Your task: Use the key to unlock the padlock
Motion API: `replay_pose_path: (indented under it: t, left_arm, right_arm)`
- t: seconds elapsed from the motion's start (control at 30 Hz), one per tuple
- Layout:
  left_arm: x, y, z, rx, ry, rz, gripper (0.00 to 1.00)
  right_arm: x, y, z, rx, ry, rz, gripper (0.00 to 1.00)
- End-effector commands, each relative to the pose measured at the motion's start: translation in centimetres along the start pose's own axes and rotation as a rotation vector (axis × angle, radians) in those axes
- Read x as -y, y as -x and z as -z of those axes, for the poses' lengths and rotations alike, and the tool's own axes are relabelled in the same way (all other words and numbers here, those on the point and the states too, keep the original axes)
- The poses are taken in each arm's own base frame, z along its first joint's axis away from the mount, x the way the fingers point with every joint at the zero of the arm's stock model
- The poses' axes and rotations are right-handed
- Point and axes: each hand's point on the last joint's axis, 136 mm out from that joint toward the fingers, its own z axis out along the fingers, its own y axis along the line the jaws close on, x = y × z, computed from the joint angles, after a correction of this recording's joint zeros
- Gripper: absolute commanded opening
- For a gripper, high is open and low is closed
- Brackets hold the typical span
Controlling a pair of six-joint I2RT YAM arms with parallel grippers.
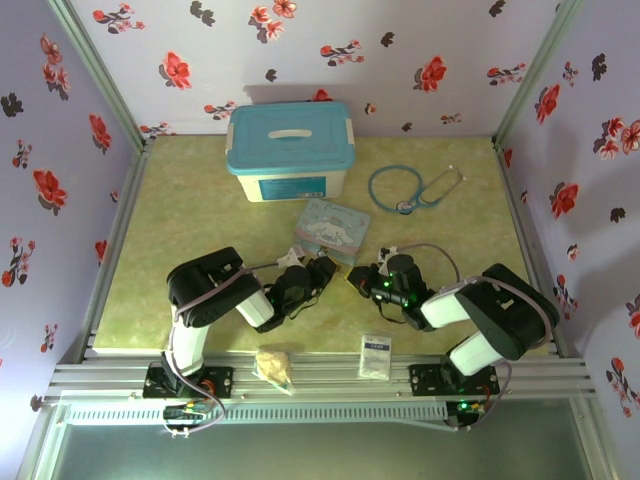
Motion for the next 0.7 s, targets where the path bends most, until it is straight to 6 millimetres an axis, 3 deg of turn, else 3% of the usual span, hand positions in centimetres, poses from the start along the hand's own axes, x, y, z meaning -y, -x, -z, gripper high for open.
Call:
replay_pose_path:
  t: [0.0,0.5,0.67]
  left_arm:
    - [-0.3,-0.6,-0.3,-0.024,0.008,-0.006,0.0]
    - [0.7,-1.0,-0.3,-0.05,-0.019,0.006,0.0]
    - [0.8,-1.6,-0.7,-0.077,-0.041,0.031,0.0]
  right_arm:
    - [-1.6,0.7,-0.4,0.007,0.041,0.051,0.0]
    - [-2.4,1.7,-1.0,0.005,0.115,0.026,0.0]
    - [-3.7,1.6,-0.5,-0.004,0.179,0.073,0.0]
